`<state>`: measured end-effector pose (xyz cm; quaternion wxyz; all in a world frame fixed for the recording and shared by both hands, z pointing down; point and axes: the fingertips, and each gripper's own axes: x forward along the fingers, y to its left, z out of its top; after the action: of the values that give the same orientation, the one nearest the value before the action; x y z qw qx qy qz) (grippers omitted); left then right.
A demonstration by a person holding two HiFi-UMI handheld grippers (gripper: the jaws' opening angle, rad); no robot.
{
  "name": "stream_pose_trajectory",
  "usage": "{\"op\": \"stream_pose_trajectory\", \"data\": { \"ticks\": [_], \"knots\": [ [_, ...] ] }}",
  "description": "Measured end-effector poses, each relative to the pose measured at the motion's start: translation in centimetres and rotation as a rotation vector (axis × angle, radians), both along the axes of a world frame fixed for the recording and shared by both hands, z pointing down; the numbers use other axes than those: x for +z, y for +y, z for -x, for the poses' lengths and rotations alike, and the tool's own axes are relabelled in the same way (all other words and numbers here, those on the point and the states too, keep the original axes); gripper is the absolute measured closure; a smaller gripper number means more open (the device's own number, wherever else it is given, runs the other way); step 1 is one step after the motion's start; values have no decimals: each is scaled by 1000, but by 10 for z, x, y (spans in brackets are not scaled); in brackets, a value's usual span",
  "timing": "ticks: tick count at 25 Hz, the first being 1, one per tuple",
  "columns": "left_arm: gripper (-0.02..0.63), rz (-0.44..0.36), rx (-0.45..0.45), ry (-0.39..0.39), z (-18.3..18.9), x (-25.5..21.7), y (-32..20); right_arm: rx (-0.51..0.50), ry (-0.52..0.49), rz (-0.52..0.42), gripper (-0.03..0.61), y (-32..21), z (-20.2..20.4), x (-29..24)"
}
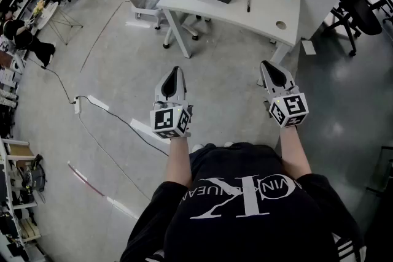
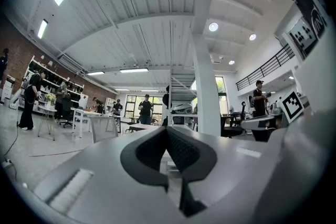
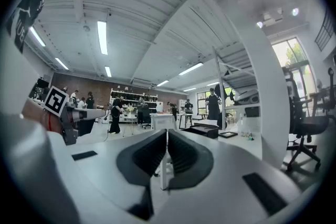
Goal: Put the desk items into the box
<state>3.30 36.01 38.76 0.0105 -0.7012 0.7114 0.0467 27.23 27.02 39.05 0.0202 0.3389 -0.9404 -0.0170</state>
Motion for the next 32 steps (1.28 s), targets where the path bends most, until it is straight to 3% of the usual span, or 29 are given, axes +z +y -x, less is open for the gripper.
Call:
{"op": "stream_pose_trajectory", "data": {
  "ticks": [20, 25, 32],
  "knots": [
    [603, 1, -28, -3, -1, -7, 3, -42, -10, -10, 558, -9, 7, -6],
    [603, 42, -42, -3, 4, 5, 6, 15, -82, 40, 557, -24, 1, 1],
    [603, 61, -17, -9, 11, 6, -25, 52, -97, 71, 547, -52, 3, 8]
  ]
}}
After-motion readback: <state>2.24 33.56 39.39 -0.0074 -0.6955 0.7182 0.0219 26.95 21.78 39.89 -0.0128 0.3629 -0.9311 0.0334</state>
